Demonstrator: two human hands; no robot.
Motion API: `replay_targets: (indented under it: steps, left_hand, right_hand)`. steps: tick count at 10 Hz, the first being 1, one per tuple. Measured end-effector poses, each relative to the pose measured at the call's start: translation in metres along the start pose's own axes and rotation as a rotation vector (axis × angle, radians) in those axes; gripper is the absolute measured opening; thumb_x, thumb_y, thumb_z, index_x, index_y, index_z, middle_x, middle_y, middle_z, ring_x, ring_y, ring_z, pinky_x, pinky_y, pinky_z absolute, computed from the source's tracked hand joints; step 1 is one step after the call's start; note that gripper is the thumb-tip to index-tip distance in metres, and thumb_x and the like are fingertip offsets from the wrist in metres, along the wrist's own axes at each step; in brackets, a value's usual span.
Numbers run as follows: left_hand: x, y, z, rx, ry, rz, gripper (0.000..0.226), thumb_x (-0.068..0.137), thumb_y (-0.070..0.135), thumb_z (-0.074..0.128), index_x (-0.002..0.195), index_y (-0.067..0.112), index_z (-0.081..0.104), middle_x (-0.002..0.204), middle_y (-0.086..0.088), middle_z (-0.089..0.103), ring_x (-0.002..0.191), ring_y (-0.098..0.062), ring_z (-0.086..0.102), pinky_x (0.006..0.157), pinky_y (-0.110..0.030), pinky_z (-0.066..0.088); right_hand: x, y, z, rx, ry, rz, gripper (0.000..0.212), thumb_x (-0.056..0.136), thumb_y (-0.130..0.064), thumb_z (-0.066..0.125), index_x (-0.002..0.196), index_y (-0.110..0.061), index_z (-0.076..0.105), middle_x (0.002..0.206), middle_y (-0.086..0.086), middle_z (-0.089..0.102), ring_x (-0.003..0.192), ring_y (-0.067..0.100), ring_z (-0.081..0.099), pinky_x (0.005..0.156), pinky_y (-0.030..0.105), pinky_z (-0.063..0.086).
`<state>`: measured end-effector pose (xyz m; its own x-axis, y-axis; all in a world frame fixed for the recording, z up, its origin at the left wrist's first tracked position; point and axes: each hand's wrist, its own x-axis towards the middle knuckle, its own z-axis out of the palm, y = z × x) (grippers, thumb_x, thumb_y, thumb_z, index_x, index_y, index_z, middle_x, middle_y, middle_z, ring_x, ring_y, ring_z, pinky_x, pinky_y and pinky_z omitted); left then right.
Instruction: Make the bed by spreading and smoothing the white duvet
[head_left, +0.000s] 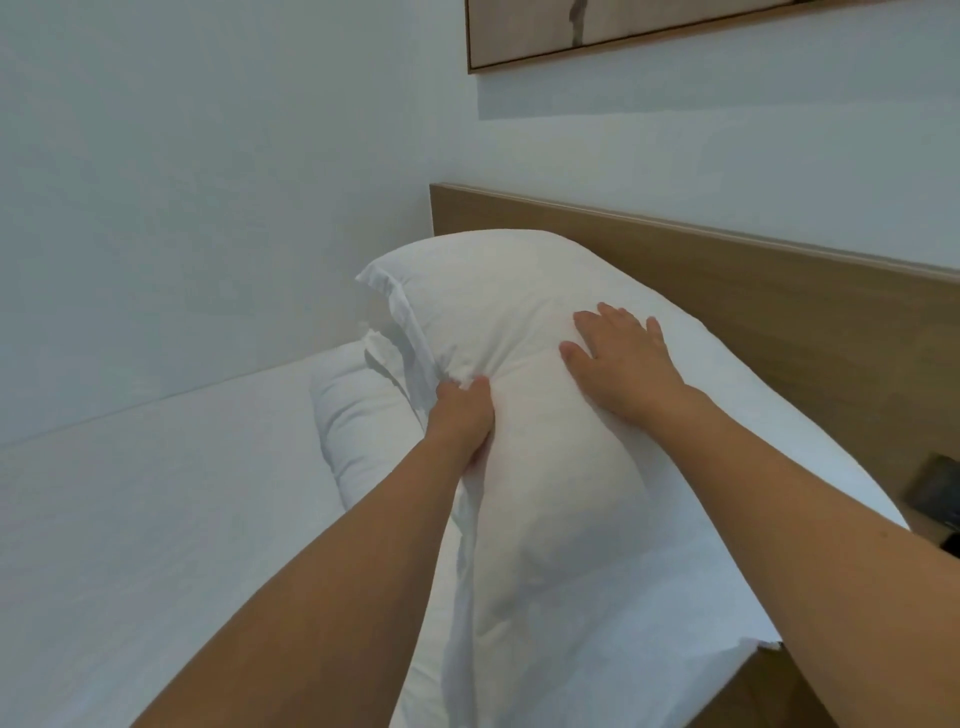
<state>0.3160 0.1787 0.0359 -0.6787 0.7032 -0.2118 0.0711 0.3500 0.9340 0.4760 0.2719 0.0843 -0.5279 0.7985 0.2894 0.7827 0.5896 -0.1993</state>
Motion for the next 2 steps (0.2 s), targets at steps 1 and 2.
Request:
replay_targets:
  steps: [1,2]
  left_hand:
    - [-0.009,-0.004,-0.012,0.022,0.021,0.019,0.066,0.096,0.049,0.038,0.149,0.011,0.026,0.148,-0.012,0.040,0.129,-0.034,0.044,0.107,-0.046,0.037]
    - [-0.027,-0.003,-0.026,0.116,0.085,0.105,0.061,0.097,0.048,0.036,0.145,0.011,0.032,0.142,-0.014,0.044,0.123,-0.034,0.047,0.103,-0.045,0.041]
  right_hand:
    - [-0.015,-0.008,-0.007,0.054,-0.008,0.022,0.057,0.101,-0.048,0.030,0.152,-0.023,0.026,0.162,0.005,0.018,0.150,0.024,0.012,0.121,0.047,0.002]
    - [-0.036,-0.021,-0.011,0.077,0.036,0.013,0.057,0.101,-0.046,0.033,0.152,-0.021,0.026,0.162,0.004,0.019,0.149,0.023,0.014,0.121,0.045,0.004]
